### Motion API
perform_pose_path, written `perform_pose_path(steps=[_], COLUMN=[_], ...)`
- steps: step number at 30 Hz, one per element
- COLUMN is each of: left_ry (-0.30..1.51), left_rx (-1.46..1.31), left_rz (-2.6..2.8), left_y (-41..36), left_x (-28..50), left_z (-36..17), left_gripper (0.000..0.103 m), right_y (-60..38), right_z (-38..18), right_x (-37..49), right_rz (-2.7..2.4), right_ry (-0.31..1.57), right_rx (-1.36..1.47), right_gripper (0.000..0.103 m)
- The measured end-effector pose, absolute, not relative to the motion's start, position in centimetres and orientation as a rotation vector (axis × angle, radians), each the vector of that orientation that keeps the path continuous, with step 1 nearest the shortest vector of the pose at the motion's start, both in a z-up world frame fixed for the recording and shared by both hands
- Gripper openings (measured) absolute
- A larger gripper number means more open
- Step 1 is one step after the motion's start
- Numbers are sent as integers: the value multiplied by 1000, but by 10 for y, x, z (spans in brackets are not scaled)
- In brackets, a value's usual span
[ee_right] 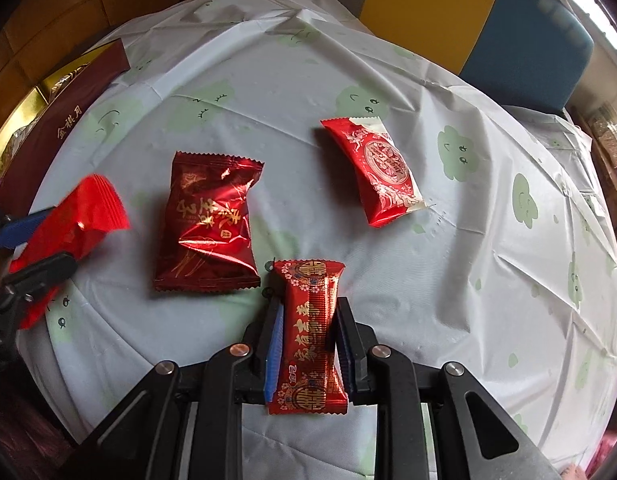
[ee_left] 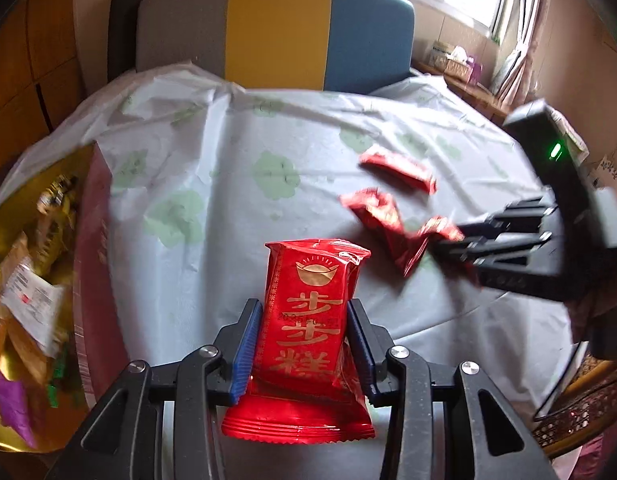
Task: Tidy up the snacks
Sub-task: 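Carry the large red pack into the gold tin and open the left tool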
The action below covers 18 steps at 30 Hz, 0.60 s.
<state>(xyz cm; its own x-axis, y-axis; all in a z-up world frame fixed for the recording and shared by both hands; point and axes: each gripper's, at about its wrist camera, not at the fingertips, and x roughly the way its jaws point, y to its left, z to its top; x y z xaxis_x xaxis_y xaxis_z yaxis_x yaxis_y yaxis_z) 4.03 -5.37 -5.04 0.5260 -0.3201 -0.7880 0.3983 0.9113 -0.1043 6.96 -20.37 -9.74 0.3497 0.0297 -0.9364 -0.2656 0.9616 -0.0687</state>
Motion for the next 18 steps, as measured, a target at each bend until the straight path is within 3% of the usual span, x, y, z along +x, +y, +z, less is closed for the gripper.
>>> perform_pose_path(steps=[9, 18], left_ry=[911, 1041], left_rx=[-183, -462], left_rz=[-272, -20], left_y=[66, 193], left_x=[79, 147], left_z=[17, -15], left_gripper=[43, 43], right_y=[-204, -203], right_z=[-97, -97], right_x=[71, 72], right_rz=[188, 186], right_ry=[1198, 1197], right_rx=[-239, -244], right_gripper=[26, 26])
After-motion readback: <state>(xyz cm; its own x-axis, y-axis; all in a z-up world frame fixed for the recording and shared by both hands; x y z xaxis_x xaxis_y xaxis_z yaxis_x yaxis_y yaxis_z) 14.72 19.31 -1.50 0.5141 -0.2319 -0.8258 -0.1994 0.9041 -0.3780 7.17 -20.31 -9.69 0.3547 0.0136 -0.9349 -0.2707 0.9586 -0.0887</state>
